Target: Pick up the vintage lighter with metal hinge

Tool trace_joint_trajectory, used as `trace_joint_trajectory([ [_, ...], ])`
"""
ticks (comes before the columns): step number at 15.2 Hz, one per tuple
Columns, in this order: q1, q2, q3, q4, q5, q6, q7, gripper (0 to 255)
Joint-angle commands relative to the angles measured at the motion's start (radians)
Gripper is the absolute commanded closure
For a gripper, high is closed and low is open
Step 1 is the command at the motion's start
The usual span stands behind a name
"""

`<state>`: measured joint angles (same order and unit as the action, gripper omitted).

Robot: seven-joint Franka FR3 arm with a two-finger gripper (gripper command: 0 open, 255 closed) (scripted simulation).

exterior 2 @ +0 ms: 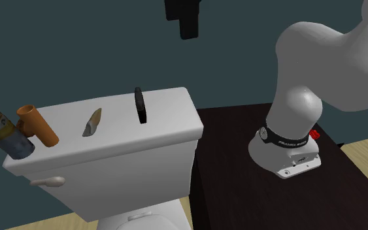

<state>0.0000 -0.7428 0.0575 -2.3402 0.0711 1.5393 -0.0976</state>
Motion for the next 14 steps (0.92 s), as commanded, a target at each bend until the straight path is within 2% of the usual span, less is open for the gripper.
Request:
trace_joint_trajectory([
  [1, 0.000, 0.000, 0.000, 0.000, 0.000, 0.000, 0.000, 0],
  [8, 0.085, -0.010, -0.163, -0.184, -0.170, 0.177, -0.498, 0],
  [14, 0.146, 0.079, -0.320, -0.269, -0.316, 0.383, -0.909, 0],
])
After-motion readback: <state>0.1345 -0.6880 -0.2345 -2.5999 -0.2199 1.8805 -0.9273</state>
